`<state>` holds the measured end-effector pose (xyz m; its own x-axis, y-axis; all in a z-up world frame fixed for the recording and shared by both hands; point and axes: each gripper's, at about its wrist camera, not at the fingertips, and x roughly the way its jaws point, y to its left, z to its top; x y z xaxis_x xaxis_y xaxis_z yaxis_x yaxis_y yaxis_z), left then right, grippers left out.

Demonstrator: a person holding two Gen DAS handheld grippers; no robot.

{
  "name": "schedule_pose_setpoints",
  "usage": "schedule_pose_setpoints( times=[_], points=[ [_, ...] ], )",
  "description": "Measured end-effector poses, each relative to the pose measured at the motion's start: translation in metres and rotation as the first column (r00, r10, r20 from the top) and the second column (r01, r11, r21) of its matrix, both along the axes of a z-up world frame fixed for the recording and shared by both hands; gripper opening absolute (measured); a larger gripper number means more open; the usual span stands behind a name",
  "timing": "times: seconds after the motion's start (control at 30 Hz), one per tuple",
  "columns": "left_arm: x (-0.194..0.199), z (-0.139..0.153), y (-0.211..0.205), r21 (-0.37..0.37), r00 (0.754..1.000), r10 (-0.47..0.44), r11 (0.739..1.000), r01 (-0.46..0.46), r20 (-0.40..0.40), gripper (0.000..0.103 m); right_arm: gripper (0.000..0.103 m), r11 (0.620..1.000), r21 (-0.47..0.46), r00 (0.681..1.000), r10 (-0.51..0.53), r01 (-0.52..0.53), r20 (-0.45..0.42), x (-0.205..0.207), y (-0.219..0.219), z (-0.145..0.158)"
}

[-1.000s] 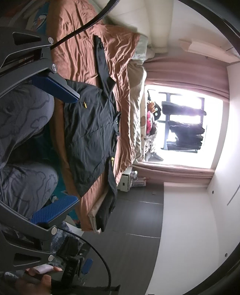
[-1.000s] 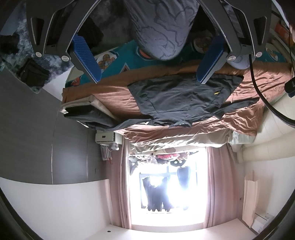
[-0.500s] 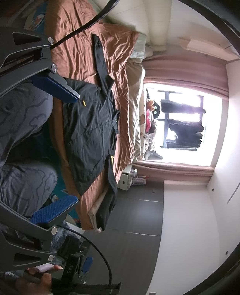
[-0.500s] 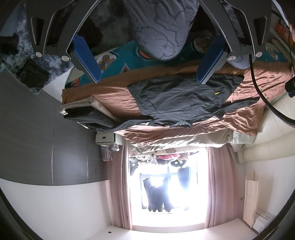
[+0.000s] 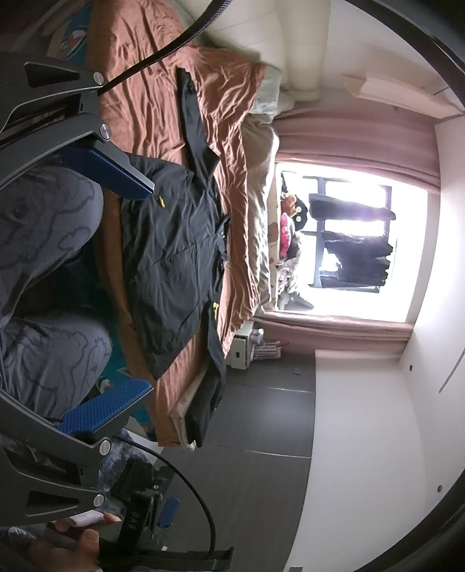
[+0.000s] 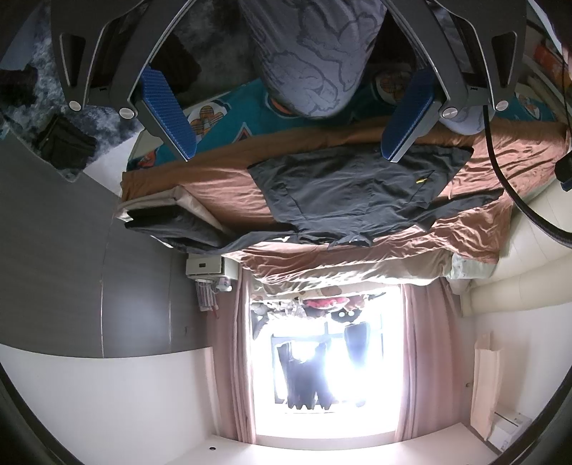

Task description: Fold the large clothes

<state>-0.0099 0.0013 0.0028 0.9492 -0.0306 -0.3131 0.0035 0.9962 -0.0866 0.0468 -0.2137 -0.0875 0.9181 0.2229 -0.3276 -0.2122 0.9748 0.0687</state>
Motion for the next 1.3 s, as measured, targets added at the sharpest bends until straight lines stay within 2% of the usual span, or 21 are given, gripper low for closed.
schedule_pose_setpoints(
  times=[0.7,0.9,1.07,1.3],
  points=[
    [0.002,-0.007,0.001,0.002,1.000,-0.002,1.000,0.002,0.001,0.101,0.103,1.000,0.003,1.000,-0.006,0.006,0.000,0.002,-0.002,-0.002],
    [0.005,-0.003,0.009,-0.014,1.000,0.008,1.000,-0.008,0.006,0.101,0.103,1.000,-0.005,1.000,-0.005,0.005,0.007,0.005,-0.002,0.009],
    [0.016,0.001,0.017,-0.002,0.999,0.032,0.999,-0.032,0.010,0.101,0.103,1.000,-0.001,1.000,0.023,-0.023,0.013,0.021,0.002,0.015],
    [0.053,0.005,0.054,-0.029,0.992,0.124,0.992,-0.125,-0.025,0.101,0.103,0.997,0.023,0.997,0.079,-0.078,-0.014,0.072,0.011,0.013]
  ],
)
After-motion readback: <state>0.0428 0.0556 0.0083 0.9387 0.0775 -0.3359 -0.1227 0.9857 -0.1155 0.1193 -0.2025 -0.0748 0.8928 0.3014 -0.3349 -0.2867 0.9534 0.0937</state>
